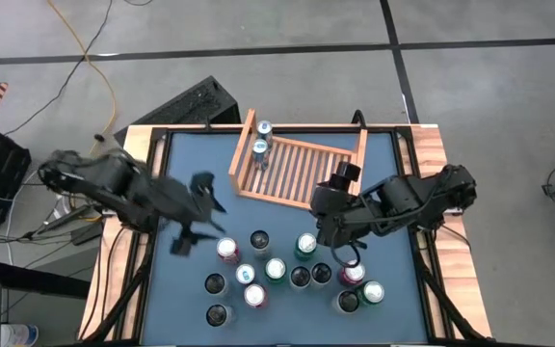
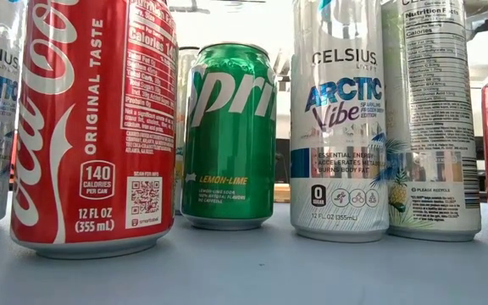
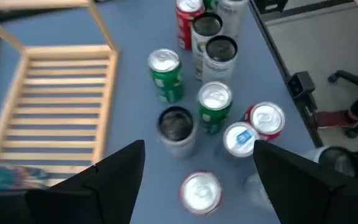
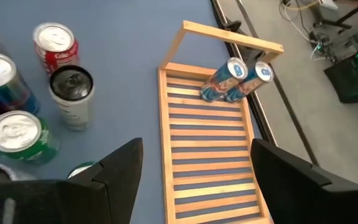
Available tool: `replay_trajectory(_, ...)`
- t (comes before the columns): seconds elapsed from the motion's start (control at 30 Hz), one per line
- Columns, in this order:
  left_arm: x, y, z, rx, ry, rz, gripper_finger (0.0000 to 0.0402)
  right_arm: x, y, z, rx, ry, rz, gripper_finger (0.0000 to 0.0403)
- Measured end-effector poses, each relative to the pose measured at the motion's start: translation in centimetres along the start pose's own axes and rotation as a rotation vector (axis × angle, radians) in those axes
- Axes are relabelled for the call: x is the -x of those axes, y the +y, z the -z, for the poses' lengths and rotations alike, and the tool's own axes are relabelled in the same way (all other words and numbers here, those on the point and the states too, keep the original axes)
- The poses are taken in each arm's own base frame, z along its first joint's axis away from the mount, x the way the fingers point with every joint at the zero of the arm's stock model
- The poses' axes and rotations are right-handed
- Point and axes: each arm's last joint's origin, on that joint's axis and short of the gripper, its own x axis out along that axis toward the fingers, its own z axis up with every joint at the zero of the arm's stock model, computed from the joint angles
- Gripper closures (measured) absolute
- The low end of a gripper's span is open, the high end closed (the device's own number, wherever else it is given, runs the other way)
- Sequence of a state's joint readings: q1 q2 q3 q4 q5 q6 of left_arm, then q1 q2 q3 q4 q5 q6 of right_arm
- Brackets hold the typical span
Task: Place canned beverage on shelf
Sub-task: Put the blue soda can on the shelf
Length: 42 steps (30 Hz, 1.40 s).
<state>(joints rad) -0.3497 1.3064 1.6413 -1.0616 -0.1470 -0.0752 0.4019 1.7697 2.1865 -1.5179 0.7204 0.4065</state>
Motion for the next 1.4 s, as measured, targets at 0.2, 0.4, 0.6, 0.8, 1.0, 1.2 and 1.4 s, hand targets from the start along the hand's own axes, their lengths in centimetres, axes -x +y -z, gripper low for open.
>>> replay_trajectory(0.2, -6.5, -4.0, -0.1, -0.048, 0.159, -0.002, 0.0113, 0.5, -0.4, 0.4, 0.029, 0.022, -0.007, 0.0112)
replay_trajectory(0.4, -12.0, -5.9, 0.3, -0.059, 0.268, 0.059, 0.0113, 0.9, 0.3, 0.8, 0.082, 0.028, -0.031, 0.0112)
replay_trajectory(0.6, -14.1, -6.5, 0.0, -0.057, 0.245, 0.114, 0.0113, 1.6, 1.1, 1.1, 0.116, 0.02, -0.063, 0.0112)
replay_trajectory(0.8, -16.8, -6.7, 1.2, -0.12, 0.352, 0.187, 0.0113, 2.3, 1.7, 1.4, 0.138, 0.01, -0.087, 0.0112)
replay_trajectory(1.0, -18.4, -6.5, 2.1, -0.175, 0.432, 0.2, 0.0113, 2.5, 2.0, 1.5, 0.143, 0.006, -0.093, 0.0112)
replay_trajectory(1.2, -18.8, -5.6, 2.2, -0.232, 0.444, 0.191, 0.0113, 2.5, 2.0, 1.5, 0.142, 0.006, -0.095, 0.0112)
replay_trajectory(1.4, -18.8, -5.3, 2.2, -0.268, 0.45, 0.229, 0.0113, 2.5, 2.0, 1.5, 0.143, 0.006, -0.095, 0.0111)
